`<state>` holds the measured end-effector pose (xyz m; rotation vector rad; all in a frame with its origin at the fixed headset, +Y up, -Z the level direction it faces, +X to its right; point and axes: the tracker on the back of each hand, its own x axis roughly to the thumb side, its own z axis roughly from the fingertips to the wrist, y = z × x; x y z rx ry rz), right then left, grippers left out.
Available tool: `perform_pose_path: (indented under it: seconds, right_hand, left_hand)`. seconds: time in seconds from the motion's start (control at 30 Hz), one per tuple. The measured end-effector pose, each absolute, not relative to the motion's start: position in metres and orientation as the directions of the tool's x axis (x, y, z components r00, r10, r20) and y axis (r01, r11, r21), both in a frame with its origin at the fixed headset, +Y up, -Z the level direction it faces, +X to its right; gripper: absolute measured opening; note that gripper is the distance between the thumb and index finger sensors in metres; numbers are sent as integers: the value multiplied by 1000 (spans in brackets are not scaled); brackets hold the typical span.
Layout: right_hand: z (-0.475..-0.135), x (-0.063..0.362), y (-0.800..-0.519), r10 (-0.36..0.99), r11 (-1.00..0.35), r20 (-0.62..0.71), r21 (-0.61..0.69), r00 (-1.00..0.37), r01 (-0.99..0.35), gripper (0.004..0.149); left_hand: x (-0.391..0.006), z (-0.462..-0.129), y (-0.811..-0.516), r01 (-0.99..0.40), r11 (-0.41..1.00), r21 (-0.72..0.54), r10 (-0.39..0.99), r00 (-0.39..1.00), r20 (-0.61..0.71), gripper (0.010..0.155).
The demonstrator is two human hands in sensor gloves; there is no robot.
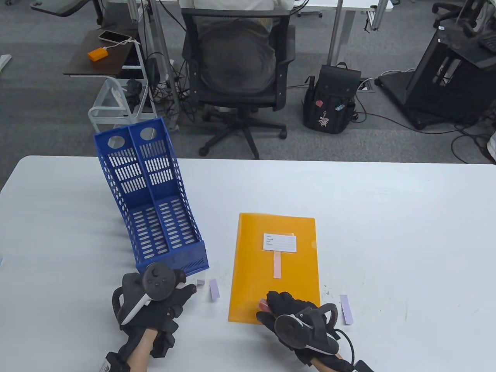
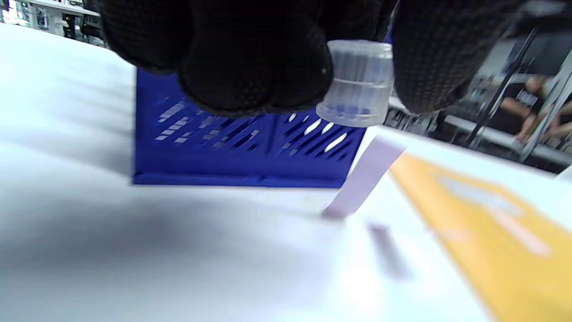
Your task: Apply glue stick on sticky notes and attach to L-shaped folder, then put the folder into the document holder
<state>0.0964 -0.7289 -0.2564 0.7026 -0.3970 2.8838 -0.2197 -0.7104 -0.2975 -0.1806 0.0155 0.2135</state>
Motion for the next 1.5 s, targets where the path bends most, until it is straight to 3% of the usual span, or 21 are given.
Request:
perform_pose_path:
  seconds: [0.33,0.87,1.03,1.23,1.3,1.5]
  right_hand:
    - [-258,98,-730,86,-958,461,-204,-883,-200,66]
    - [-259,98,-732,89,-964,456,-185,-885,-192,67]
    - [-259,98,-733,108,-964,450,-170,-886,-204,74]
    - [-259,98,-733,86,-965,446,-186,-891,-186,79]
    - [-258,97,-733,60,-965,438,-206,-897,-165,79]
    - [-258,99,-731,95,-955,449,-211,-888,-209,85]
  left_hand:
    - [-210,-310,-748,-44,949,-313,31,998,-48,58]
    - [-210,-309,-759,-24,937,-348,0,998,-70,63]
    - [-213,-305,-742,-53,945,-324,31,997,-73,69]
    - [-211,-296,-692,-169,965,-200,161,985,-59,46]
    - [-208,-294,-679,-221,955,-200,216,975,-44,47]
    - [-172,-292,-664,-328,928,-175,352,927,132,54]
